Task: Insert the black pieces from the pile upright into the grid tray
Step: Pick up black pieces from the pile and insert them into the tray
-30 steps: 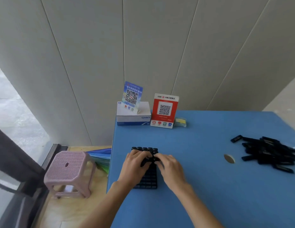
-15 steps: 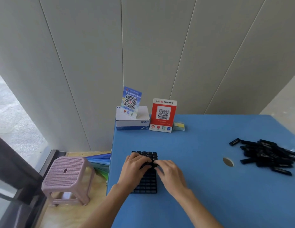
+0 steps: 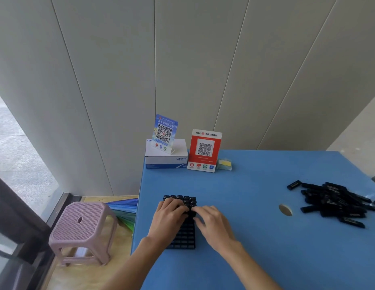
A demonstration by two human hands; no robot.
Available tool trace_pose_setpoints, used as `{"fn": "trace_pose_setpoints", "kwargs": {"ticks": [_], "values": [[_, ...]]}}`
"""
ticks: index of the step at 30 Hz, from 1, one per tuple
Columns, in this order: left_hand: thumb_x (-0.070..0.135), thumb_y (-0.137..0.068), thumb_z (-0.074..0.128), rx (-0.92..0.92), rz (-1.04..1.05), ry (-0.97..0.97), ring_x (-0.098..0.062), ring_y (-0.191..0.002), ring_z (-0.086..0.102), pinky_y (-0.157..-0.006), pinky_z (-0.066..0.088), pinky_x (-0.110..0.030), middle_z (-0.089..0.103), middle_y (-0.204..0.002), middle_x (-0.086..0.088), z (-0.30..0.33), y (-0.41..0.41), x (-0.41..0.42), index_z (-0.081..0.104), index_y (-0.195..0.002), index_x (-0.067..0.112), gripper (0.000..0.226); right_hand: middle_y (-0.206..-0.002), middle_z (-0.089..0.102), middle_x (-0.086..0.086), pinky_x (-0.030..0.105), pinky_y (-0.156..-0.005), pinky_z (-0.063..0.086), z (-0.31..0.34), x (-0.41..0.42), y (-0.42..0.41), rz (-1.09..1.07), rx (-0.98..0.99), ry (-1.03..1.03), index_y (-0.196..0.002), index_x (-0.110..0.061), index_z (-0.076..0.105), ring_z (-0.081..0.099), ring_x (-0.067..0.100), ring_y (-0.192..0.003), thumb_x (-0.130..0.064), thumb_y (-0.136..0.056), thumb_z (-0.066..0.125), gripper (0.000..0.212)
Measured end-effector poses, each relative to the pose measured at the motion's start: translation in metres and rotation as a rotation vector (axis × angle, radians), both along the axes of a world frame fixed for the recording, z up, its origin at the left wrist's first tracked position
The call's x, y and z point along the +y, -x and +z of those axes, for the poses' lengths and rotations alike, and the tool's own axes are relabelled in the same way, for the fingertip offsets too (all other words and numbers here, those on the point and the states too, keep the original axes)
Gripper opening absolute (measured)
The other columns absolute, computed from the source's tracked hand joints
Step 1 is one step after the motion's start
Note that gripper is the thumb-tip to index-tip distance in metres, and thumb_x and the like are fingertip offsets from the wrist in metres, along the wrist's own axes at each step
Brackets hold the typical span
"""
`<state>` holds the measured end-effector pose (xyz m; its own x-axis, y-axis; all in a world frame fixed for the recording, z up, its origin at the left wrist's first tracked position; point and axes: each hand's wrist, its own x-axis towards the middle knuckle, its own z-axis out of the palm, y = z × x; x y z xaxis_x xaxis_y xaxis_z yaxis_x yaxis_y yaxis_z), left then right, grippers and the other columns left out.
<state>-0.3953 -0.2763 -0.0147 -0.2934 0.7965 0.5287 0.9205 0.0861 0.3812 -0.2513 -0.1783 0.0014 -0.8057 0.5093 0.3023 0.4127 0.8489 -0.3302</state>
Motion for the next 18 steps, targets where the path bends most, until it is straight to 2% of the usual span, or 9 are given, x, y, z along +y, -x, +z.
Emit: {"fn": "trace_pose_setpoints", "kwargs": {"ticks": [5,12,18], "values": [[0.016,-0.068,0.081,-0.015,0.015,0.006,-0.013,-0.092,0.049,-0.079,0.033,-0.021,0.063,-0.095,0.007,0.000,-0.007,-0.009,0.068,-0.093,0.021,0.029,-0.108,0.064,-0.003,0.032,-0.083,0.049,0.005,-0.006,-0.015,-0.077,-0.036,0.011,-0.125,-0.019,0.055,0.057,0.019,-0.099,-0.023,-0.089,0.059,0.036],[0.014,-0.069,0.073,0.026,-0.081,0.000,-0.014,-0.094,0.051,-0.084,0.034,-0.025,0.062,-0.100,0.007,-0.002,-0.042,-0.011,0.065,-0.099,0.019,0.031,-0.093,0.068,0.001,0.037,-0.067,0.055,0.012,-0.007,-0.068,-0.296,-0.075,-0.088,-0.113,-0.014,0.062,0.063,0.025,-0.084,-0.020,-0.076,0.075,0.040],[0.028,-0.068,0.079,0.071,-0.095,0.064,-0.016,-0.093,0.058,-0.085,0.039,-0.029,0.064,-0.101,0.006,0.011,-0.087,0.006,0.066,-0.100,0.023,0.036,-0.091,0.066,-0.002,0.035,-0.063,0.055,0.021,-0.005,-0.117,-0.355,-0.066,-0.181,-0.109,-0.017,0.063,0.063,0.022,-0.082,-0.025,-0.072,0.077,0.040]]}}
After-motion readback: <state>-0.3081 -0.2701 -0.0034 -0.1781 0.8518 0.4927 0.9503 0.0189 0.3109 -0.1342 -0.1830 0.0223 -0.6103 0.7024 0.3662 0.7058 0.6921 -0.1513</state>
